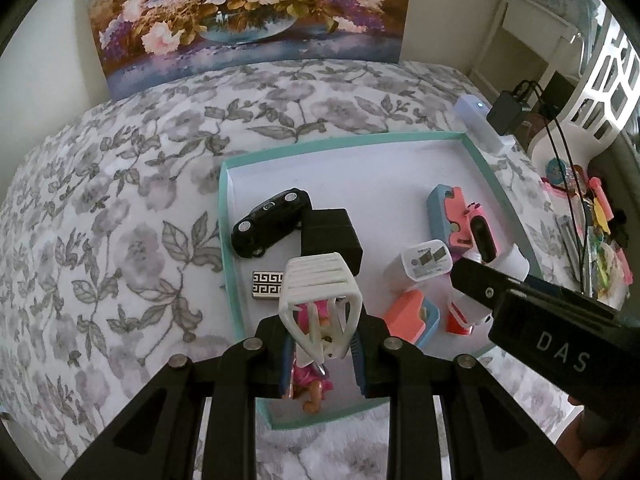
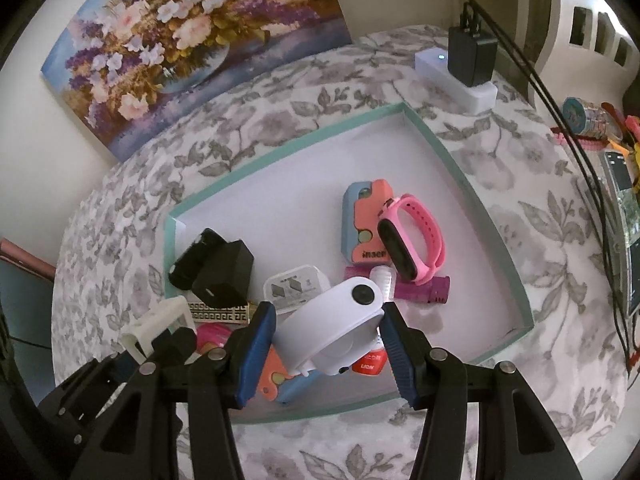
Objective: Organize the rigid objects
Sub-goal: 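Carry the white round device and white clip over the white tray, then open the right gripper on the round device while the left releases the clip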
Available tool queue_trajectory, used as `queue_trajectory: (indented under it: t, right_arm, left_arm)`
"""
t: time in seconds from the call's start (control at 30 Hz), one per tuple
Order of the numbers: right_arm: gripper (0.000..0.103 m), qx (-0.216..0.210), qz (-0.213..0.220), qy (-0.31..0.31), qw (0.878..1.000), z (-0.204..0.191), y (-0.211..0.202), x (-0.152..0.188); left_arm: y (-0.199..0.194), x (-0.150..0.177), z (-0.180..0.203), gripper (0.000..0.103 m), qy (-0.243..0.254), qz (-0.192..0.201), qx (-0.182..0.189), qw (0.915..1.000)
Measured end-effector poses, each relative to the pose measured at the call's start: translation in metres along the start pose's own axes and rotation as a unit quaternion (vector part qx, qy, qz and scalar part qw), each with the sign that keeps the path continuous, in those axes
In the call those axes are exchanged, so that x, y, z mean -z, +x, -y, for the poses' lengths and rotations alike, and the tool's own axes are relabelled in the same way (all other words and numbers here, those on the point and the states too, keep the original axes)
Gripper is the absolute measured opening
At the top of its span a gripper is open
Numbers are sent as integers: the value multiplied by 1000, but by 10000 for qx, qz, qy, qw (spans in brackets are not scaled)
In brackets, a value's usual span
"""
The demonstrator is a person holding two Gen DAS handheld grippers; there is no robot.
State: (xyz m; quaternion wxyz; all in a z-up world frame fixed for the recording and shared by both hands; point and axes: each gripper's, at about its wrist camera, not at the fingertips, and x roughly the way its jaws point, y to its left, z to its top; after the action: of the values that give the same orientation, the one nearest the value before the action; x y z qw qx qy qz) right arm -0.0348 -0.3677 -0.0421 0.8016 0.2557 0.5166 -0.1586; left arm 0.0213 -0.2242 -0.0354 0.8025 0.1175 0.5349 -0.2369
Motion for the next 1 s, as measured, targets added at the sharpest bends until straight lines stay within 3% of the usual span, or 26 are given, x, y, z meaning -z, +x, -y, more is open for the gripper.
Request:
queue_trajectory:
  t: [0.47,0.6,0.77,0.9,1.0]
  right_arm:
    - [58,93,-158,-18,9998,2,10,0]
    - [58,126,-186,-36,9997,2,12,0]
    - [61,132,-155,-56,9998,2,10,-1]
    - [66,156,-130,-57,9998,1,9,0]
    - [67,160,-68,-53,9998,1,6,0]
  left_arm:
    - [10,-3,-6,26,-104,-141,32,9998]
    - [6,-3,-8,47,-125,-109,64,9998]
    - [3,-3,-12,48,-218,-105,84,9997]
    - [0,-3,-22,58,-389,-93,106,9991]
    - [-4,-2,-30,59,-526,-63,122,9985]
